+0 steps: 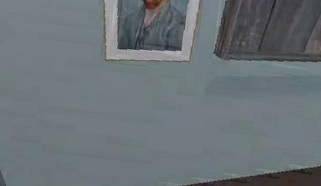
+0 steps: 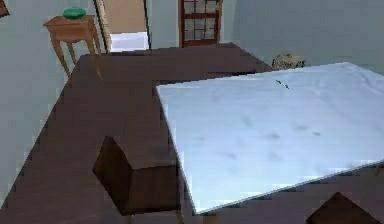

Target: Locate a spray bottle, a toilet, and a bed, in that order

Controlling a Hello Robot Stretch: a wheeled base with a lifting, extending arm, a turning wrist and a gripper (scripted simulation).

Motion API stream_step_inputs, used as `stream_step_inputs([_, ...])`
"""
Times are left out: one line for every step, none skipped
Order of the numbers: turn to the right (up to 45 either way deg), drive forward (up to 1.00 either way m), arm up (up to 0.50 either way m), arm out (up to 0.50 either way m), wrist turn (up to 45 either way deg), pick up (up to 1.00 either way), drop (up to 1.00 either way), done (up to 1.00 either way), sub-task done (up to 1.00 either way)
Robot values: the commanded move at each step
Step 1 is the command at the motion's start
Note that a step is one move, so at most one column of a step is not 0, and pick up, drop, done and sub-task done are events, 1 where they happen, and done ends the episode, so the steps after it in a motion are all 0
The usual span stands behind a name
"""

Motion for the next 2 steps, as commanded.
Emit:
stream_step_inputs([39.0,0.0,0.0,0.0,0.0,0.0,0.0,0.0,0.0])
stream_step_inputs([0.0,0.75,0.0,0.0,0.0,0.0,0.0,0.0,0.0])
